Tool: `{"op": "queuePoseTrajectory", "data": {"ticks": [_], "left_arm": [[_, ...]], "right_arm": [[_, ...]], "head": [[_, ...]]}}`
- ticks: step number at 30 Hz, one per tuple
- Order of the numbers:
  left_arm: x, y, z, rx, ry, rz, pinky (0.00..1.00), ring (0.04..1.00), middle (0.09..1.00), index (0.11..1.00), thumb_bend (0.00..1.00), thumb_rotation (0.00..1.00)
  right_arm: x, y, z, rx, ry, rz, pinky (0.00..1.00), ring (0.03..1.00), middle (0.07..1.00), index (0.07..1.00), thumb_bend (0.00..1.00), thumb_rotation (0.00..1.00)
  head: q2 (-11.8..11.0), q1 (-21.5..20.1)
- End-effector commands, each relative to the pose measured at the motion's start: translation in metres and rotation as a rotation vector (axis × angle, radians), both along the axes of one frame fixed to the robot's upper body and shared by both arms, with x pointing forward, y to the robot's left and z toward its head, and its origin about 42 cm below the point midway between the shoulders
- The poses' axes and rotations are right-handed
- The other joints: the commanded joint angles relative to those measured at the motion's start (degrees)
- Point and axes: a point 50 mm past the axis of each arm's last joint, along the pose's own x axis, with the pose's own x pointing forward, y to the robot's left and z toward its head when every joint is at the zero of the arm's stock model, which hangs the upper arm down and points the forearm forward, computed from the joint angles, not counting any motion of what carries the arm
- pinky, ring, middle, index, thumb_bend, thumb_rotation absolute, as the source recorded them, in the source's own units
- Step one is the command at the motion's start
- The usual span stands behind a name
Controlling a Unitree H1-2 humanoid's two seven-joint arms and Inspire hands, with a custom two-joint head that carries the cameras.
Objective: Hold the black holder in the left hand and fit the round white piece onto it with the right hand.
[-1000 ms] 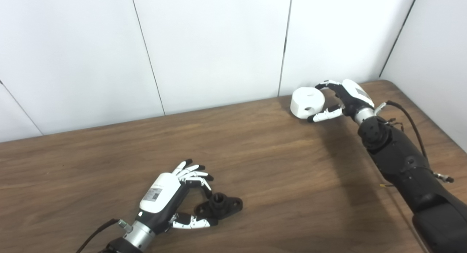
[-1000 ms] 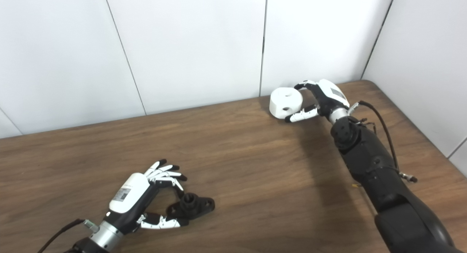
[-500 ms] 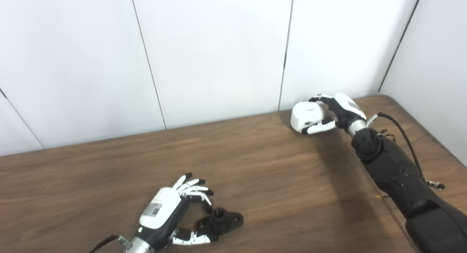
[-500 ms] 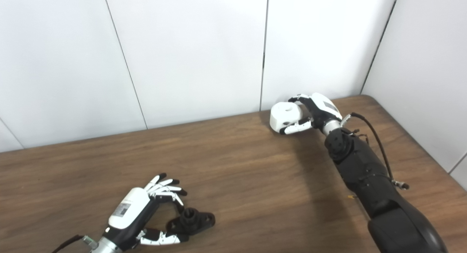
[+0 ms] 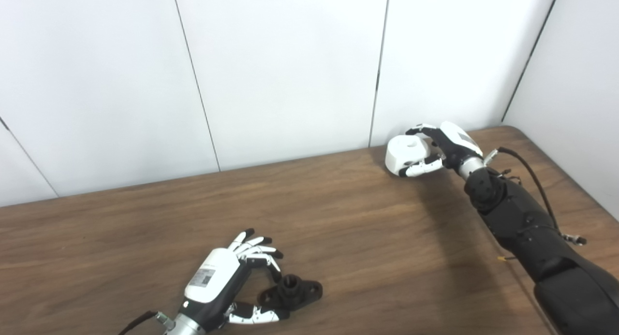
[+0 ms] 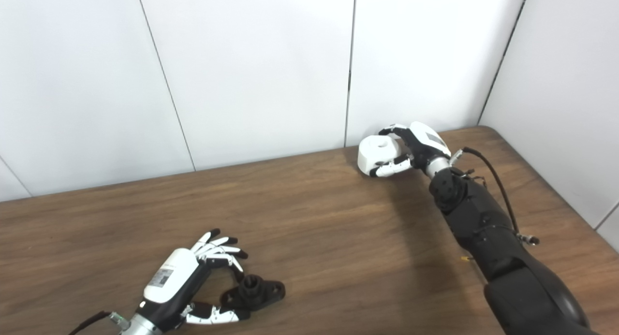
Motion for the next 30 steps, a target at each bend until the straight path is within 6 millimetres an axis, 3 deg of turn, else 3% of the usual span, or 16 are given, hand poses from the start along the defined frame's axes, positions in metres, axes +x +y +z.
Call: {"op": "queuePoseTrajectory", "data": {"ticks": [1, 8, 11, 30], "left_arm": [[-0.017, -0.003, -0.017, -0.037, 0.039, 0.002, 0.99, 0.879, 0.754, 0.484, 0.52, 0.06], [-0.015, -0.002, -0.016, -0.039, 0.039, 0.002, 0.99, 0.881, 0.756, 0.484, 0.52, 0.06], [-0.014, -0.001, -0.015, -0.041, 0.037, 0.001, 0.99, 0.883, 0.756, 0.484, 0.52, 0.06], [-0.013, 0.0, -0.012, -0.039, 0.044, 0.005, 0.99, 0.883, 0.757, 0.484, 0.52, 0.06]], "right_arm": [[0.013, 0.002, 0.039, -0.015, -0.134, 0.026, 0.79, 0.911, 0.9, 0.743, 0.72, 0.27], [0.009, 0.0, 0.043, -0.039, -0.185, 0.019, 0.8, 0.895, 0.856, 0.618, 0.64, 0.24], [0.007, -0.001, 0.046, -0.047, -0.203, 0.022, 0.82, 0.894, 0.834, 0.506, 0.52, 0.16], [-0.009, -0.001, 0.055, -0.067, -0.216, 0.052, 0.82, 0.899, 0.825, 0.494, 0.51, 0.16]], "head": [[0.0, 0.1], [0.8, -0.7], [1.2, -0.9], [2.2, -1.5]]}}
